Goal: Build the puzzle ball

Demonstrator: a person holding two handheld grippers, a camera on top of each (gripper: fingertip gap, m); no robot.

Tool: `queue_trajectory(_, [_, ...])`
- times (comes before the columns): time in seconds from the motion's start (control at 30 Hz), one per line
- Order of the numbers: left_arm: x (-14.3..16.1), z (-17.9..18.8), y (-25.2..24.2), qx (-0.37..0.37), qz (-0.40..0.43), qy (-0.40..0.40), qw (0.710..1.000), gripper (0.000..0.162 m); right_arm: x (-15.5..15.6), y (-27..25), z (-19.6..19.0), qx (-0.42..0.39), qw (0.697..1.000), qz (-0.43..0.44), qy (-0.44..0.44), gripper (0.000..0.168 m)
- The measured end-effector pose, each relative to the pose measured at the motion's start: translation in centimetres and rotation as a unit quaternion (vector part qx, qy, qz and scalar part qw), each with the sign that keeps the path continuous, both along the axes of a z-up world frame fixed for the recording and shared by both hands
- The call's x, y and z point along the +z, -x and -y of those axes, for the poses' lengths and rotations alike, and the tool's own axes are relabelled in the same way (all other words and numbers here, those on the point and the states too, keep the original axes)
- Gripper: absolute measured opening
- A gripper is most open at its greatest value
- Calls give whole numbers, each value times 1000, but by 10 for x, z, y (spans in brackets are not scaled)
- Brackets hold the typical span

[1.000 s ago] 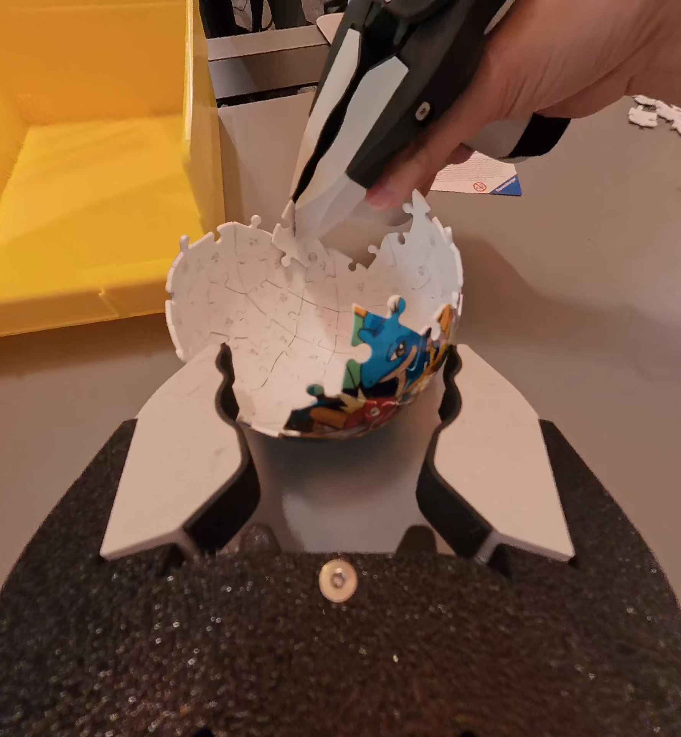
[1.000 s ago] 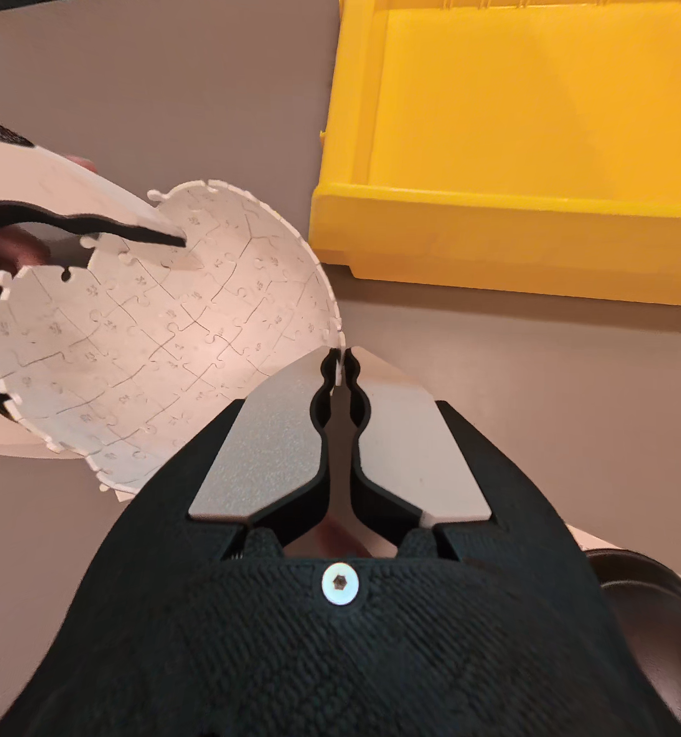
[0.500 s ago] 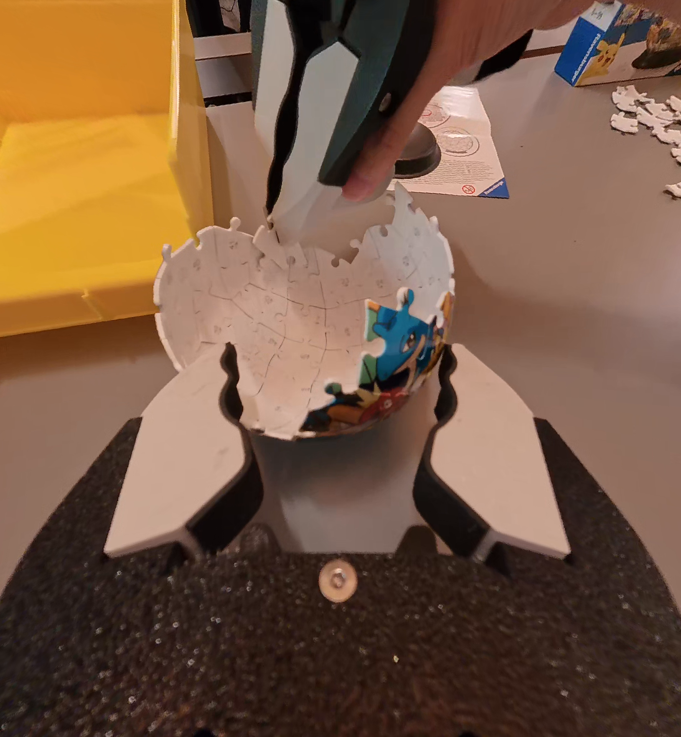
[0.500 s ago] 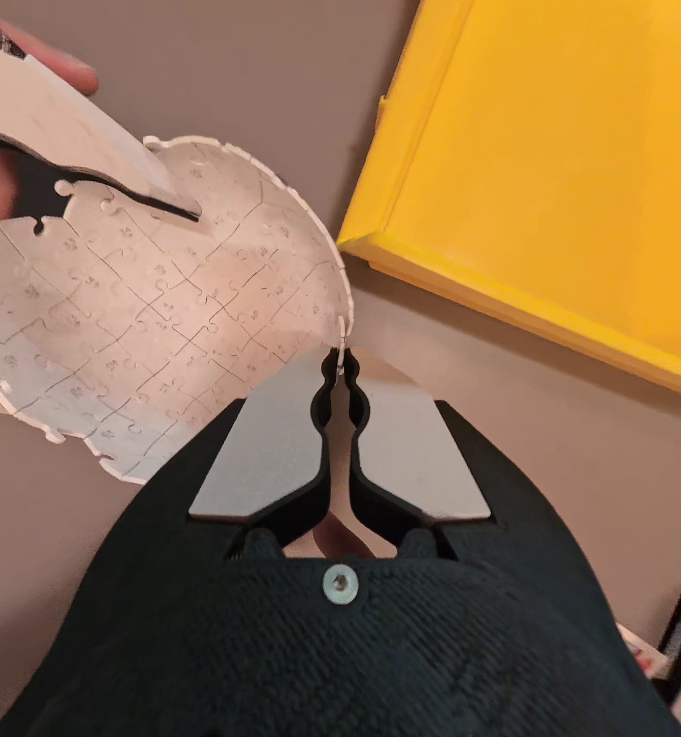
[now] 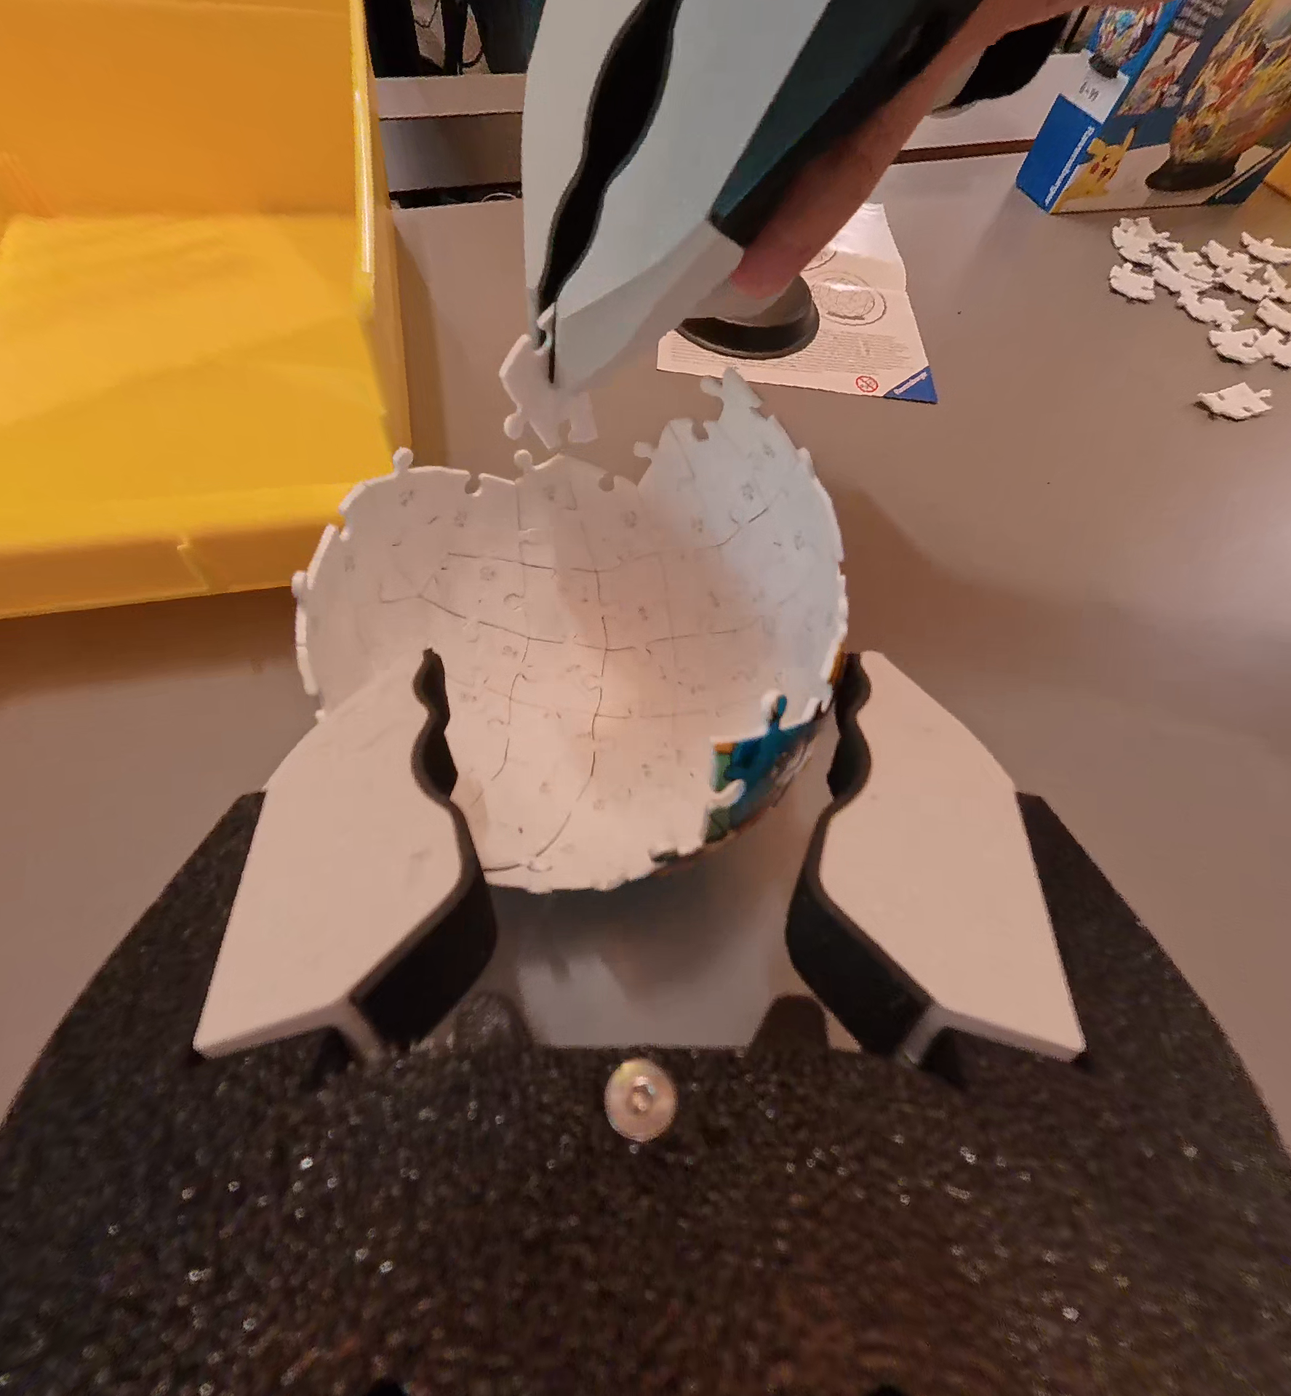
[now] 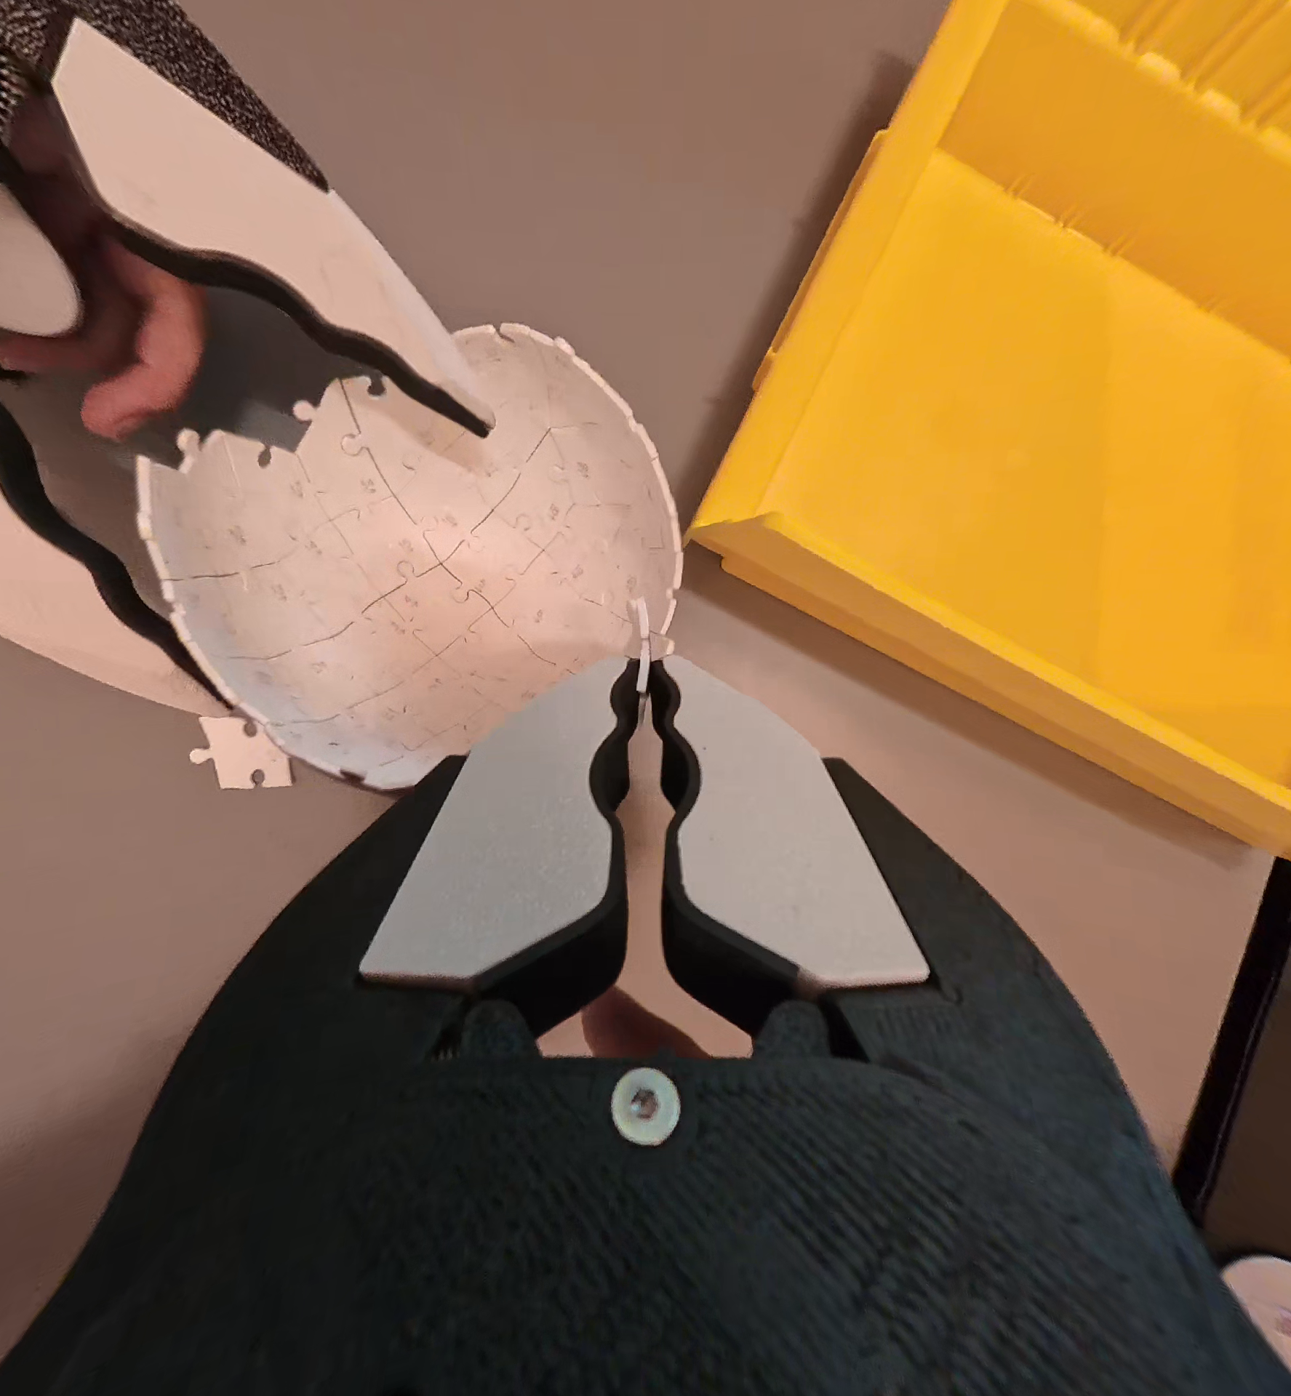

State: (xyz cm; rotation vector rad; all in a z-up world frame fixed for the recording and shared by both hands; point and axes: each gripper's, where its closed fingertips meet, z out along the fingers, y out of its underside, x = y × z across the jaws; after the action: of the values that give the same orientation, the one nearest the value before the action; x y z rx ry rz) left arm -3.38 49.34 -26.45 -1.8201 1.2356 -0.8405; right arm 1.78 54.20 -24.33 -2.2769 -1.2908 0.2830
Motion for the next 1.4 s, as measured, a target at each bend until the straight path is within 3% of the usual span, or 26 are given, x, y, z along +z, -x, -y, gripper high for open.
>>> queue_trajectory(0.03, [2,0,1,0,2,-1,1000,97,2,0,0,0,1000,6,-10,3])
queue_trajectory(0.2, [22,0,11,0,18,-17,1000,96,20,2,2,9,998,26,-52,3])
queue_trajectory(0.37, [66,0,27,0,108,-26,994,78,41,16,20,53,997,15,-57,3])
queue_trajectory(0.47, [86,1,31,-1,144,-54,988,55,44,30,37,112,992,21,-51,3])
queue_trajectory(0.67, [82,19,14,-47,126,-101,986,40,52,62,65,179,983,-19,-38,3])
queue_trajectory(0.83, [83,21,9,-58,137,-111,983,2,58,65,70,198,979,-31,-37,3])
queue_trajectory(0.93, [87,17,10,-47,163,-82,982,2,63,67,67,196,977,-56,-59,5])
queue_trajectory(1.0, [95,11,12,-31,203,-60,977,2,71,70,59,187,973,-94,-100,17])
queue_trajectory(1.2, [128,9,19,-30,370,4,929,1,101,79,54,156,946,-261,-117,18])
queue_trajectory(1.4, [129,10,16,-28,387,3,922,1,101,79,58,167,944,-264,-106,8])
